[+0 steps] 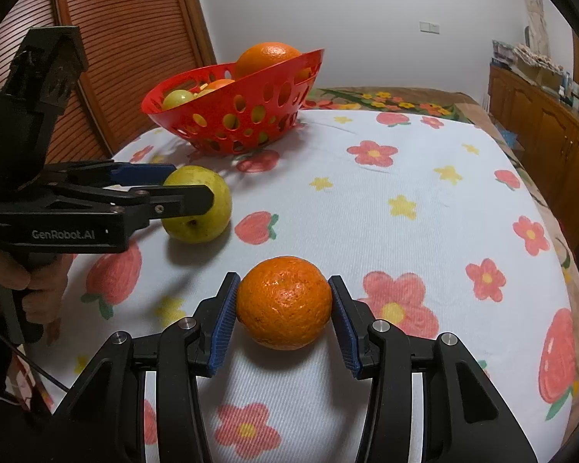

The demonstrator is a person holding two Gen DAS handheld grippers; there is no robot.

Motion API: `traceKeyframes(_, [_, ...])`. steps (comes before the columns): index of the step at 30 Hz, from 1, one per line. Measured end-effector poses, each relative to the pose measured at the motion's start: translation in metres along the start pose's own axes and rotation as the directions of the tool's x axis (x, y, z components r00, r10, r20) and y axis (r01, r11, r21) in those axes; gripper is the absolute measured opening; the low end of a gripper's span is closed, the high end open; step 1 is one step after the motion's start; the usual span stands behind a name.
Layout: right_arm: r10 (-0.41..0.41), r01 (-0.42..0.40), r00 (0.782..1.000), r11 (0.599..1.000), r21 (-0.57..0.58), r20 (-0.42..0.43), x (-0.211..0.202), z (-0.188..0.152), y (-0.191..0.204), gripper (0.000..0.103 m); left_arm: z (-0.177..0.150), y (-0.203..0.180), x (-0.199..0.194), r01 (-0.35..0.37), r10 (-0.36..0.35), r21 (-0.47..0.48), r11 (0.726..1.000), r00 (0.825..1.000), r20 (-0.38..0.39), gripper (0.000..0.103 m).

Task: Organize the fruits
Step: 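Grasp the large yellow pomelo with the left tool and lift it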

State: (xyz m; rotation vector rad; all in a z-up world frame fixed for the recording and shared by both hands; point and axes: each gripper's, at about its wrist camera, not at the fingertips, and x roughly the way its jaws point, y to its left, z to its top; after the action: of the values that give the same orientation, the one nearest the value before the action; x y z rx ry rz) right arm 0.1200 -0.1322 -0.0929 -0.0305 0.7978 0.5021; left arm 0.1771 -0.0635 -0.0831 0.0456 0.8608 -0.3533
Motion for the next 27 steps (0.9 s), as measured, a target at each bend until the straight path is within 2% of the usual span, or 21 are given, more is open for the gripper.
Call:
traceKeyframes(6, [0.001, -0.001, 1.000, 1.000, 0.000, 0.002, 0.000, 0.000, 0.000, 0.047, -0.001, -0.001, 0.009, -0.005, 0.005, 0.008, 1.000, 1.000, -0.019, 0.071])
traceKeyframes(27, [0.001, -0.001, 1.000, 1.000, -0.006, 0.004, 0.000, 0.000, 0.002, 0.047, -0.002, 0.004, 0.010, 0.013, -0.013, 0.008, 1.000, 1.000, 0.007, 0.069])
